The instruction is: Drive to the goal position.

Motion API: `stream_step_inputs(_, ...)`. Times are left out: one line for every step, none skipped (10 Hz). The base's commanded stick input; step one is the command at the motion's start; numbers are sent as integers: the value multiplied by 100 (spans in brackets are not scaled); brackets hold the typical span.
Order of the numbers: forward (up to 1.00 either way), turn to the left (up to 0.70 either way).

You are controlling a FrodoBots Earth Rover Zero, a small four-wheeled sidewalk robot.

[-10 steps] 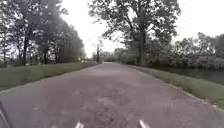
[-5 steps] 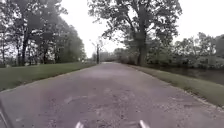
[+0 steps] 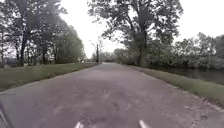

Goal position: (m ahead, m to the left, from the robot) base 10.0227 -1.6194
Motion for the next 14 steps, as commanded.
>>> stream_step_inputs(70,0)
stream_step_inputs(70,0)
stream_step_inputs(70,0)
stream_step_inputs(70,0)
stream_step_inputs(70,0)
stream_step_inputs(70,0)
stream_step_inputs(70,0)
stream_step_inputs(70,0)
stream_step_inputs(70,0)
stream_step_inputs(70,0)
stream_step_inputs(70,0)
stream_step_inputs(70,0)
stream_step_inputs(70,0)
stream_step_inputs(70,0)
